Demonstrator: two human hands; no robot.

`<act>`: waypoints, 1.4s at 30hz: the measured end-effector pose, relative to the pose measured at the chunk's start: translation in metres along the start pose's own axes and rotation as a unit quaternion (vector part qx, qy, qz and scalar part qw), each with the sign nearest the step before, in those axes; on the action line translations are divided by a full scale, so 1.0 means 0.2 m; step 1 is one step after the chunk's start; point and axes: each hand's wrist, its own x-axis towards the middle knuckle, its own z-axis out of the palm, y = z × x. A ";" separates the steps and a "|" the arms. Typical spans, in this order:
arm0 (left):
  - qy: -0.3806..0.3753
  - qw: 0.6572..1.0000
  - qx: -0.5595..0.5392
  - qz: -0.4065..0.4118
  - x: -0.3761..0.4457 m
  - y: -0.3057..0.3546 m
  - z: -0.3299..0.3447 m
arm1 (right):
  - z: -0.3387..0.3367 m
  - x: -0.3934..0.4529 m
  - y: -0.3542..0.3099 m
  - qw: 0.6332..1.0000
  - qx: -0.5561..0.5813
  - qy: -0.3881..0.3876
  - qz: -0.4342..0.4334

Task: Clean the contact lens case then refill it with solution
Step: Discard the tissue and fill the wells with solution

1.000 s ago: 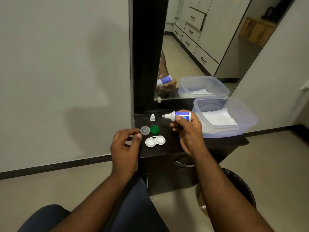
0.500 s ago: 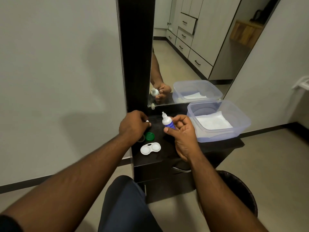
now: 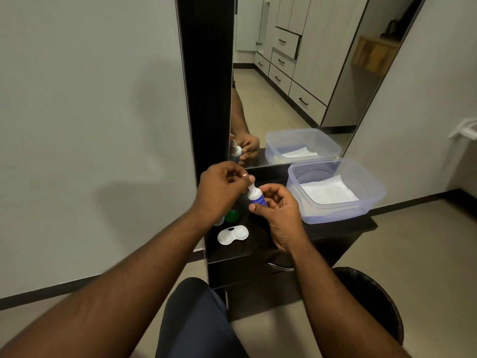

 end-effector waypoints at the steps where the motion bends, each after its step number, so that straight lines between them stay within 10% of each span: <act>1: 0.000 1.000 0.021 0.002 0.00 -0.01 0.01 | 0.00 0.00 0.00 1.000 -0.009 0.004 -0.002; 16: -0.021 0.990 -0.119 -0.072 -0.01 0.02 0.06 | -0.01 0.01 0.01 1.000 0.023 -0.008 -0.008; 42: 0.058 0.997 -0.047 0.012 -0.03 0.03 0.09 | 0.02 -0.01 0.01 0.998 -0.059 -0.024 -0.015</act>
